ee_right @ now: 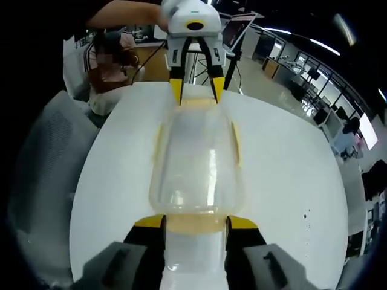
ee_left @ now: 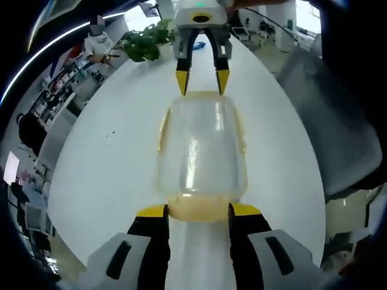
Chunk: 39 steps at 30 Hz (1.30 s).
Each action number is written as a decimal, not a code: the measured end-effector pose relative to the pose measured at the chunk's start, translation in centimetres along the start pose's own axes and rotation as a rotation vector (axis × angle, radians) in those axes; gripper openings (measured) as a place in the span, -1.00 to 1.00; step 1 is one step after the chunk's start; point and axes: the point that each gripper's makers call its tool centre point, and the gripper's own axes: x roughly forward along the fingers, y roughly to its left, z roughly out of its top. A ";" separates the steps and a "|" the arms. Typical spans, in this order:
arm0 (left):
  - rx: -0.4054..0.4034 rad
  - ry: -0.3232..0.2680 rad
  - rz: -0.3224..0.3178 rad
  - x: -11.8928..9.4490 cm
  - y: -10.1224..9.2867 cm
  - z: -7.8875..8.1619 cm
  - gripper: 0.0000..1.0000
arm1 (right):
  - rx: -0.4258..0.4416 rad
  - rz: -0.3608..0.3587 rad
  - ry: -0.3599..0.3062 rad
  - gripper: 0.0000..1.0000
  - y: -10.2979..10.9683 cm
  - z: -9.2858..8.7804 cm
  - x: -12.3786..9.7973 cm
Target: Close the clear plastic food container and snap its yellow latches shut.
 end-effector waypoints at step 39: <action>-0.001 -0.005 -0.029 7.4 0.3 7.2 -0.30 | 0.037 0.022 0.089 -0.28 -0.4 -9.2 -3.9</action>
